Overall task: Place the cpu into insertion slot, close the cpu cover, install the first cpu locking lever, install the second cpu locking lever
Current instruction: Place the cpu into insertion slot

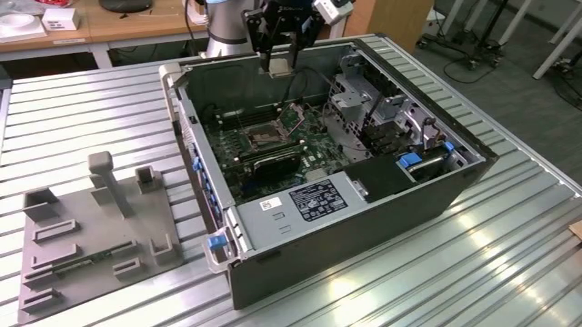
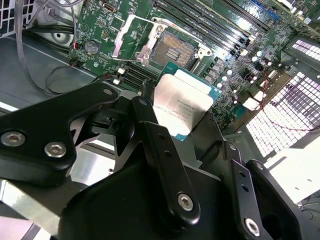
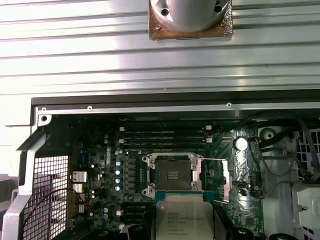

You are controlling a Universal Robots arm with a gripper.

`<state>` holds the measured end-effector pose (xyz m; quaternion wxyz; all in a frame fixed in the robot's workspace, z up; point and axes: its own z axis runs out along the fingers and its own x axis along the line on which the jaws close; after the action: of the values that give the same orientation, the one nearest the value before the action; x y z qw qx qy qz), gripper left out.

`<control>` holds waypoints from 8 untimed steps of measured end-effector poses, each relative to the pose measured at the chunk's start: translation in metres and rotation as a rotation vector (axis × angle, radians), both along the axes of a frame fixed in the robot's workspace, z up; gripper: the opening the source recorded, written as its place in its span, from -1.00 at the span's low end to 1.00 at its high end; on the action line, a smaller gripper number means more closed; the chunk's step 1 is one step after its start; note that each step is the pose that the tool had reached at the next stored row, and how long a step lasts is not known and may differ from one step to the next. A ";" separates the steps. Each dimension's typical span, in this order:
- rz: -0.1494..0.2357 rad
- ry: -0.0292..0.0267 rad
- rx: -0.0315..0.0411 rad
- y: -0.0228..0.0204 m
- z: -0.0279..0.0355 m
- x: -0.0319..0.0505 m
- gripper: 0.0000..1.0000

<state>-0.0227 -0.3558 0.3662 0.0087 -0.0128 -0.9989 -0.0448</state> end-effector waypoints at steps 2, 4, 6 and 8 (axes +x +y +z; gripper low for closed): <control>0.000 -0.0003 0.0002 0.0000 -0.0003 -0.0004 0.08; 0.000 -0.0017 0.0001 0.0000 -0.0008 -0.0014 0.08; 0.000 -0.0039 0.0001 0.0000 -0.0016 -0.0028 0.08; 0.000 -0.0058 0.0001 0.0000 -0.0024 -0.0041 0.08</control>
<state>-0.0268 -0.3558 0.3638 0.0058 -0.0127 -0.9989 -0.0449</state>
